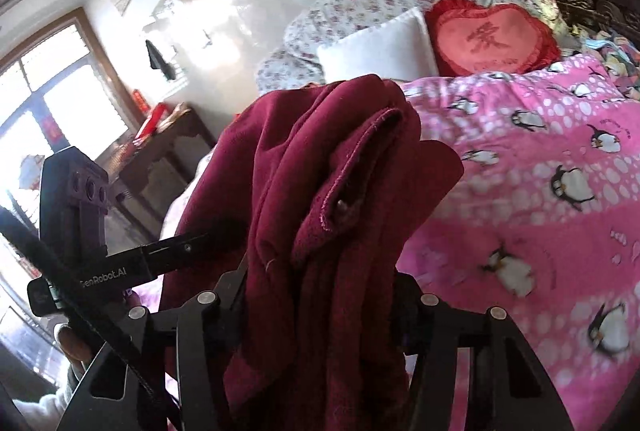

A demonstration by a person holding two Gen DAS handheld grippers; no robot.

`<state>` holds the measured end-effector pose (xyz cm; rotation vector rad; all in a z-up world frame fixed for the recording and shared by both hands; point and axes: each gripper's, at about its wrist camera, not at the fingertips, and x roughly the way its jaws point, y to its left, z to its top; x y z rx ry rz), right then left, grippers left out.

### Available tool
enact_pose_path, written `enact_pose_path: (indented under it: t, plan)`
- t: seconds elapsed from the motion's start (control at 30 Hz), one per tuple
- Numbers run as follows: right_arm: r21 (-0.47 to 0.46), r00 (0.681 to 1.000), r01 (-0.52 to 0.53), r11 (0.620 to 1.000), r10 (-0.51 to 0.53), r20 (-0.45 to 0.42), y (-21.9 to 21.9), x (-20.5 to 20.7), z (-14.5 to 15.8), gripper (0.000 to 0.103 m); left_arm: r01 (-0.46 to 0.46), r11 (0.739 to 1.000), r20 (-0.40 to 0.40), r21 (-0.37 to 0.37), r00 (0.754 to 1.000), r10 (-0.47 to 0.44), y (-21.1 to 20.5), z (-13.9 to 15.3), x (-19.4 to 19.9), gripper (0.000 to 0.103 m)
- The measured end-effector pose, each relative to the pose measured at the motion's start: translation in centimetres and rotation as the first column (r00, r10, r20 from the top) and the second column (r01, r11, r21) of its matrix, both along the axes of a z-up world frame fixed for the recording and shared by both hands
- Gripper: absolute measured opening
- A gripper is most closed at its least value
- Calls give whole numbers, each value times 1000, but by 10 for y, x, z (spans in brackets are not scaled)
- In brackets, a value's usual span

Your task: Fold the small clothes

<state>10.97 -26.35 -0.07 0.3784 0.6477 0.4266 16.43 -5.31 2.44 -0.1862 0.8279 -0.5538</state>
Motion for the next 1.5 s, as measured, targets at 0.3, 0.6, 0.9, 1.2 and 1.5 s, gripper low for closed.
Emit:
enact_pose_path:
  t: [0.3, 0.6, 0.9, 1.2, 1.5]
  plan:
    - [51, 996, -88, 995, 90, -25, 49, -54, -1, 60, -45, 997, -28, 56, 999, 47, 55, 10, -59, 47]
    - [54, 983, -106, 993, 113, -147, 70, -69, -57, 60, -79, 995, -136, 66, 987, 87, 75, -57, -83, 47]
    - [10, 975, -74, 997, 74, -208, 52, -75, -74, 72, -147, 986, -148, 82, 976, 158, 88, -81, -90, 65]
    - [-191, 1000, 28, 981, -26, 13, 55, -88, 2, 61, -270, 941, -19, 202, 960, 280, 88, -54, -82, 70]
    - [-286, 994, -104, 953, 89, -63, 109, -35, -27, 46, -279, 925, -4, 257, 957, 289, 69, -66, -67, 73]
